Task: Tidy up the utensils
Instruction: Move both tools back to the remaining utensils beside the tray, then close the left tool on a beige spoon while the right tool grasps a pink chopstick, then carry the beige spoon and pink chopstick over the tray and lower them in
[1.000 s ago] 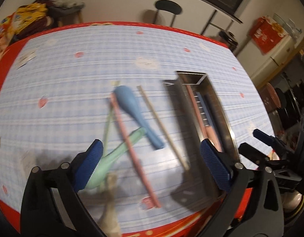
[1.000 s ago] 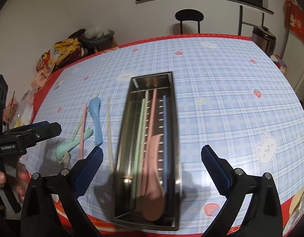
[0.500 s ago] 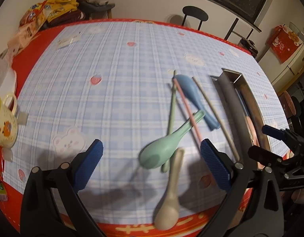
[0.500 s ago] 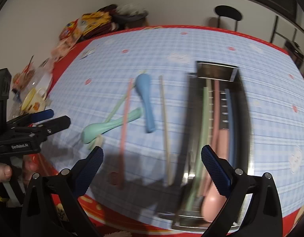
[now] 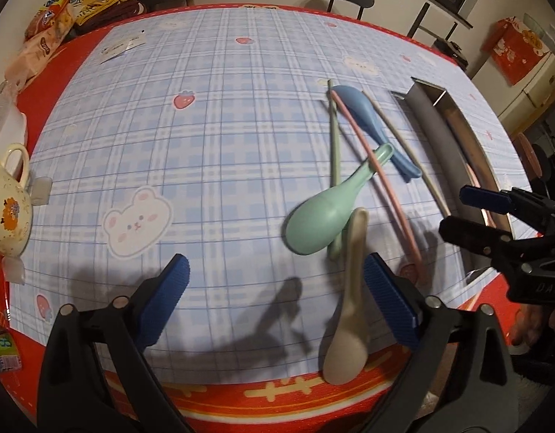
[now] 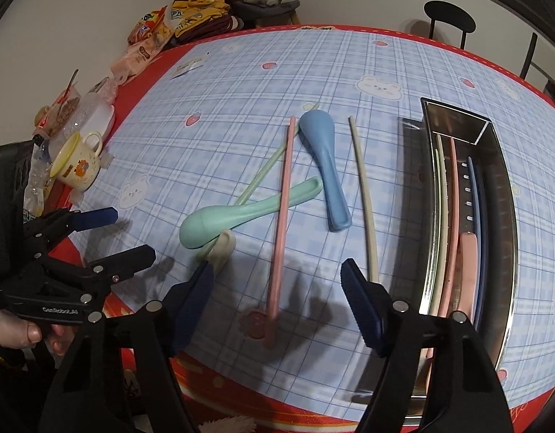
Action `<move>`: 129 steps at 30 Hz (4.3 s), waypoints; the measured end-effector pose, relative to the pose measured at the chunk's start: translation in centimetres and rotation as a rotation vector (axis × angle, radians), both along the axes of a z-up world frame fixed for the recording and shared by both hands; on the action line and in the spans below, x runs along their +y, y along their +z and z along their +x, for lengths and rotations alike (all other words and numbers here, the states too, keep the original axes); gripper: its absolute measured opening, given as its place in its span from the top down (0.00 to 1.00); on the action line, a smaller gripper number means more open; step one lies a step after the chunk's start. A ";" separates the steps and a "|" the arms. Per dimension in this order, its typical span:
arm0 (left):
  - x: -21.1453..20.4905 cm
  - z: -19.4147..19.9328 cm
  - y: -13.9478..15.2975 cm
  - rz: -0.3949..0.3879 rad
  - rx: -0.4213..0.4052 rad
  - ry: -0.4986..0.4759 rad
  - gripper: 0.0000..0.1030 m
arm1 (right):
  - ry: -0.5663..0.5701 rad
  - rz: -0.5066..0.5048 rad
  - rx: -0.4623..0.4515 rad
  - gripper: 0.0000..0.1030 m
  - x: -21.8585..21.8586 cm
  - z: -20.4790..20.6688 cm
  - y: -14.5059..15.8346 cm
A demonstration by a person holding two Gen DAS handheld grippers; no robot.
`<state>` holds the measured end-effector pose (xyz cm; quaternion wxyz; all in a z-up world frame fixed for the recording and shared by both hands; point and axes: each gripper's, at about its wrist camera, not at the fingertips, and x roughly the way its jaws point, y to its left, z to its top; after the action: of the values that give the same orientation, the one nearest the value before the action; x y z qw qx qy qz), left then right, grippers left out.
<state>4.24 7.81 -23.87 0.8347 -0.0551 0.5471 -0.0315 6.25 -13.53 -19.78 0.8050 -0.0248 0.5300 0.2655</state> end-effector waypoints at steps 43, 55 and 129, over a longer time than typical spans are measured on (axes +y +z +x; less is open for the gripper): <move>-0.4 -0.9 -3.3 -0.127 0.141 0.005 0.74 | 0.112 0.051 0.135 0.69 1.0 2.6 -3.3; 0.4 -1.2 -2.1 -0.193 0.110 -0.004 0.88 | 0.110 0.040 0.148 0.69 1.9 2.1 -3.6; 1.6 0.3 -3.8 -0.168 0.056 -0.062 0.82 | 0.070 0.013 0.115 0.93 2.6 2.3 -4.9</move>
<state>4.57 9.43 -27.65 0.8102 -0.1087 0.5670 -0.1017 8.51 -10.90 -24.70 0.7636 -0.0228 0.5726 0.2977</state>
